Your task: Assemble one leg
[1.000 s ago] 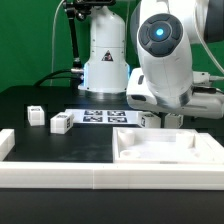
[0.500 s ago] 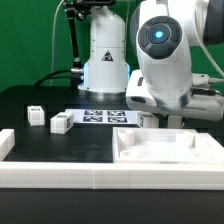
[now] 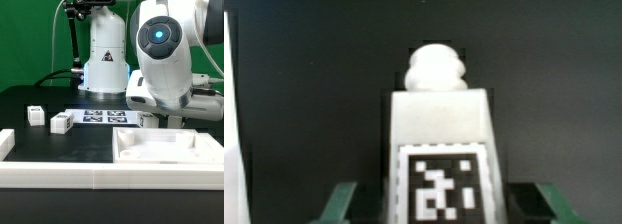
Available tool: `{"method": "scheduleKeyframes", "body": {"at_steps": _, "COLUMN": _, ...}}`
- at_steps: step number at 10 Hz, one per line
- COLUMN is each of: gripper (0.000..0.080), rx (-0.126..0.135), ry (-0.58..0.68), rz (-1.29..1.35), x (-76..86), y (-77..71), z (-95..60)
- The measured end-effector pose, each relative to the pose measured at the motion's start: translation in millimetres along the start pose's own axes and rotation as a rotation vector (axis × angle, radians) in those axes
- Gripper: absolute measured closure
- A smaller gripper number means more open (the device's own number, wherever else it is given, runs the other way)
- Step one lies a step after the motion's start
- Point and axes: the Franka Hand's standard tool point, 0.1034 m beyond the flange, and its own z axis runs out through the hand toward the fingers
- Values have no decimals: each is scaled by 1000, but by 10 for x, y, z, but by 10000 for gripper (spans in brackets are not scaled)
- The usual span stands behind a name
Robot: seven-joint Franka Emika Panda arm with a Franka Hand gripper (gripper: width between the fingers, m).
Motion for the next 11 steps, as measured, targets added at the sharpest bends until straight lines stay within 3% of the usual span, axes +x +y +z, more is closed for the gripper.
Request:
{"method": "scheduleKeyframes", "body": {"at_steps": 1, "gripper": 511, "rx": 1, "ry": -2, "rz": 0, "x": -9, "y": -1, "z": -19}}
{"method": "scheduleKeyframes", "body": {"at_steps": 2, "gripper": 511, "rx": 5, "ry": -18, "rz": -3, "x": -101, "y": 2, "z": -143}}
{"method": "scheduleKeyframes", "body": {"at_steps": 5, "gripper": 511, "rx": 21, "ry": -21, "rz": -24, "x": -443, "y": -46, "z": -623}}
{"method": "scheduleKeyframes", "body": {"at_steps": 6, "gripper": 511, "rx": 30, "ry": -13, "rz": -30, "x": -491, "y": -59, "z": -769}}
{"method": "scheduleKeyframes", "body": {"at_steps": 9, "gripper": 509, "rx": 43, "ry": 71, "rz": -34, "x": -393, "y": -104, "z": -780}}
{"method": "scheduleKeyframes", "body": {"at_steps": 11, "gripper": 509, "rx": 58, "ry": 239, "rz": -74, "x": -331, "y": -112, "z": -798}}
